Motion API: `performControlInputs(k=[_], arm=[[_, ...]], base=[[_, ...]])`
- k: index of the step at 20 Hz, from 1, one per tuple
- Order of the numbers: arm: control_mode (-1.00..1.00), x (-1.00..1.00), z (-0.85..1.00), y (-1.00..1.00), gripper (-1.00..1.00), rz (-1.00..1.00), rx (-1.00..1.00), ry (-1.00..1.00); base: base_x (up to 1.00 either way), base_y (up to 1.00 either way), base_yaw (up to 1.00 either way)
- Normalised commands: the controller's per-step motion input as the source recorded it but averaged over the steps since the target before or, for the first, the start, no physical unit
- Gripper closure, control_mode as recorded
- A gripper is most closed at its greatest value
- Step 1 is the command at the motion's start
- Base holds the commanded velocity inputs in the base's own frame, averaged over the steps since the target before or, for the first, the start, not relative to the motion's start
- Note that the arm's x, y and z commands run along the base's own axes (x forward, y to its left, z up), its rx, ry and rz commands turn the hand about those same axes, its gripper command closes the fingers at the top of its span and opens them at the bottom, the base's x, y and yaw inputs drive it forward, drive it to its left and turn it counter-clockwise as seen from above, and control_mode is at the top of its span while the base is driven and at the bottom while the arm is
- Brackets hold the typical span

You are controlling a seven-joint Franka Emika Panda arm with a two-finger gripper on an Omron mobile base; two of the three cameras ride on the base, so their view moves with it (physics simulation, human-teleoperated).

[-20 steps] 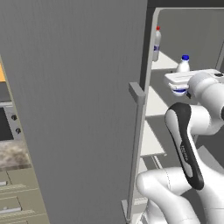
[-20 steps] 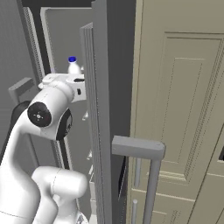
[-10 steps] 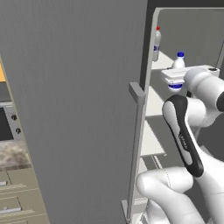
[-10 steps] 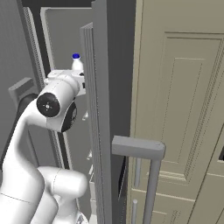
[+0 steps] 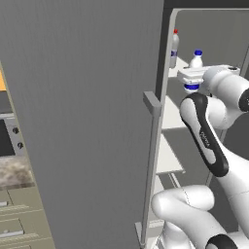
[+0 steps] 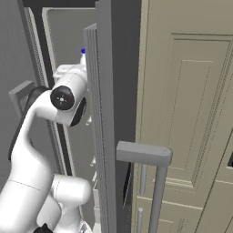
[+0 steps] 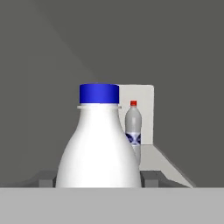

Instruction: Take the bottled waters from the counter and place them in the freezer to freeze. Close the freezer door after placing the bottles.

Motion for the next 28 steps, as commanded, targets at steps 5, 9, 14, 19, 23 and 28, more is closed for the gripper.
performControlInputs(k=[5,9,14,19,23,28], arm=[[-1.00,0.29,0.07,-0.02,1.00,0.00,0.00,0.00],[-1.00,0.30,0.18,-0.01,1.00,0.00,0.01,0.00],[-1.00,0.34,0.10,0.00,1.00,0.00,0.00,0.00],[-1.00,0.33,-0.01,-0.01,1.00,0.00,0.00,0.00],[-1.00,0.50,0.00,-0.11,1.00,0.00,0.00,0.01],[-1.00,0.51,-0.01,-0.10,1.00,0.00,0.00,0.02]], base=[[0.00,0.00,0.00],[0.00,0.00,0.00],[0.00,0.00,0.00],[0.00,0.00,0.00],[0.00,0.00,0.00],[0.00,0.00,0.00]])
